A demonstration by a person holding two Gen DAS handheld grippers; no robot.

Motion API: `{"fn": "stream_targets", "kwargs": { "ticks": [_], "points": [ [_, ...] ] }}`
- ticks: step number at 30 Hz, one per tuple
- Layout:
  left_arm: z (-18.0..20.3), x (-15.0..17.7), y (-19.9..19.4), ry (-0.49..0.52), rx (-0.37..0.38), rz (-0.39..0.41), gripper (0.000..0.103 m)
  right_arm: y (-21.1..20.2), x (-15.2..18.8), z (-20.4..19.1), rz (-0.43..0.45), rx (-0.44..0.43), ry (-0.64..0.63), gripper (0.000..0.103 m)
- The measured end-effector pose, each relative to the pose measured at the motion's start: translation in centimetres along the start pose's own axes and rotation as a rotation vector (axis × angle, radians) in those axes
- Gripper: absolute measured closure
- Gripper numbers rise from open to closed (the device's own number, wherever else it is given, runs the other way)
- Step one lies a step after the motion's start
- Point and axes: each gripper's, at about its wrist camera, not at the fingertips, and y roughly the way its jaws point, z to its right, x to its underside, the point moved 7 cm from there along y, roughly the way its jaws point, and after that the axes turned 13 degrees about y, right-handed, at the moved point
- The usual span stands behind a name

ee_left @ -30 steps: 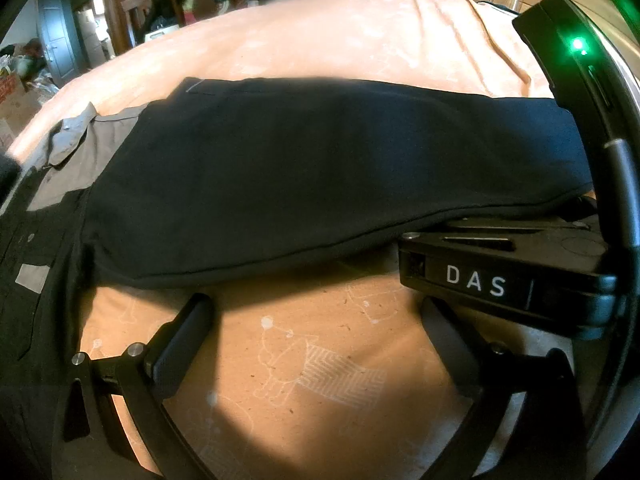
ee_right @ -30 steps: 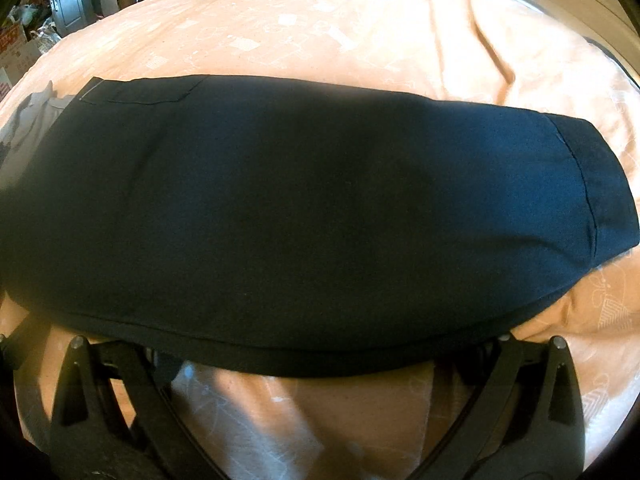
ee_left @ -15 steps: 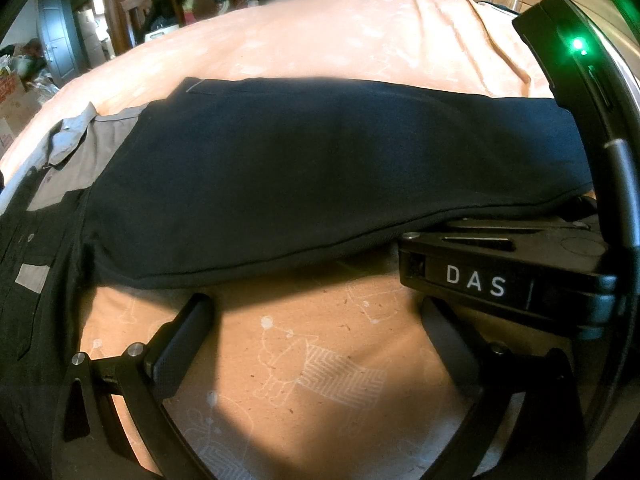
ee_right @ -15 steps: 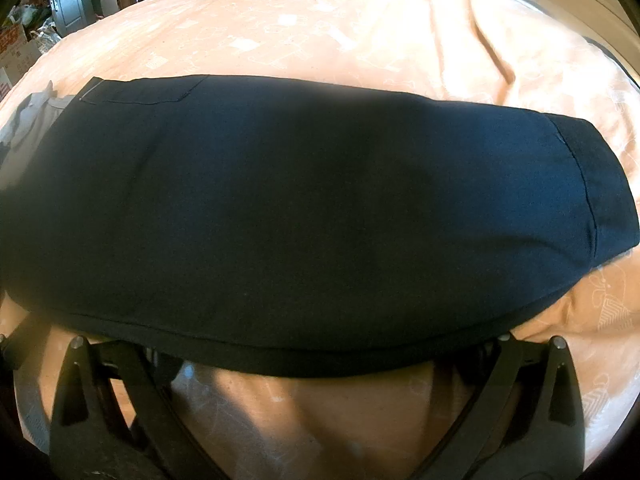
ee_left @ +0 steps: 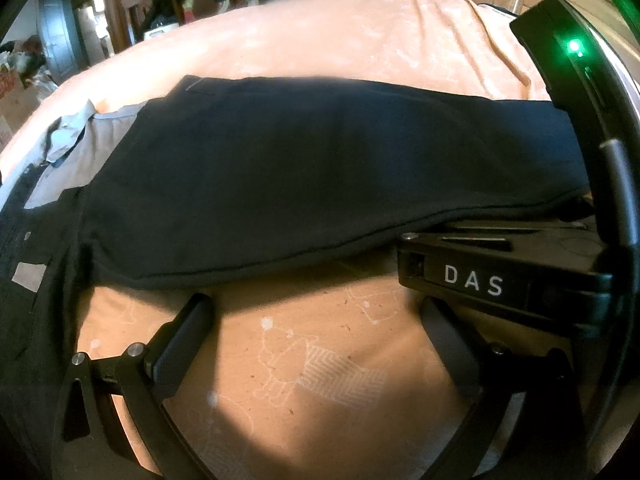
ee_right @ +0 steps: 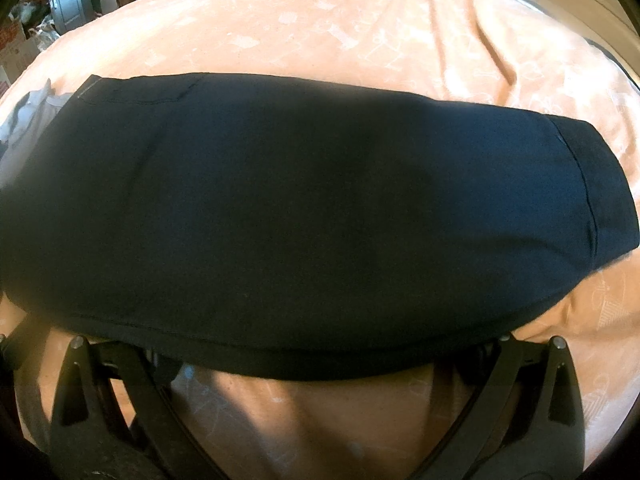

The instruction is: Fold small clothes

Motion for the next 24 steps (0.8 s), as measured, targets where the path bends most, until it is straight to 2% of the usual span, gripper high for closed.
{"fn": "stream_targets", "kwargs": {
  "ticks": [4,7,8,9,11,13,14,15,16,17,19,22,24],
  "points": [
    [-0.1,-0.1,0.2,0.001,0.007,0.002,0.0,0.3,-0.6,0.0,-0.014,-0.005,-0.016,0.0],
    [0.1,-0.4,0.5,0.008,0.009,-0.008,0.0,0.3,-1.3,0.1,-0.061,-0.059,-0.014,0.0],
    [0.1,-0.5,0.5,0.004,0.04,-0.01,0.0,-0.1,-1.4,0.2,-0.083,-0.088,-0.001,0.0],
    [-0.1,-0.4,0.3,-0.003,0.1,-0.014,0.0,-0.6,-1.5,0.3,-0.099,-0.125,0.013,0.0],
    [-0.8,-0.4,-0.5,-0.02,0.266,-0.019,0.0,-3.1,-2.4,0.7,-0.05,-0.225,0.122,0.0],
    [-2.0,-0.1,-1.4,-0.065,0.448,-0.037,0.0,-6.8,-3.8,0.9,0.077,-0.335,0.238,0.0],
    [-2.8,0.1,-1.6,-0.084,0.534,-0.051,0.0,-8.0,-4.1,1.1,0.101,-0.358,0.287,0.0],
    [-3.4,0.3,-1.9,-0.132,0.652,-0.047,0.0,-9.4,-4.4,1.3,0.142,-0.379,0.337,0.0],
    [-4.4,0.7,-2.2,-0.187,0.754,-0.06,0.0,-11.5,-4.8,1.6,0.22,-0.398,0.386,0.0],
    [-4.9,0.9,-2.8,-0.217,0.82,-0.041,0.0,-13.3,-4.8,1.5,0.28,-0.421,0.406,0.0],
    [-5.7,1.5,-4.4,-0.26,0.937,-0.028,0.0,-17.5,-4.4,0.6,0.391,-0.447,0.412,0.0],
    [-5.6,2.9,-9.1,-0.208,1.119,-0.027,0.0,-24.0,-2.8,-1.2,0.493,-0.46,0.327,0.0],
    [-6.4,3.9,-14.2,-0.178,1.267,-0.018,0.0,-28.1,-1.7,-2.7,0.555,-0.438,0.255,0.0]
  ]
}}
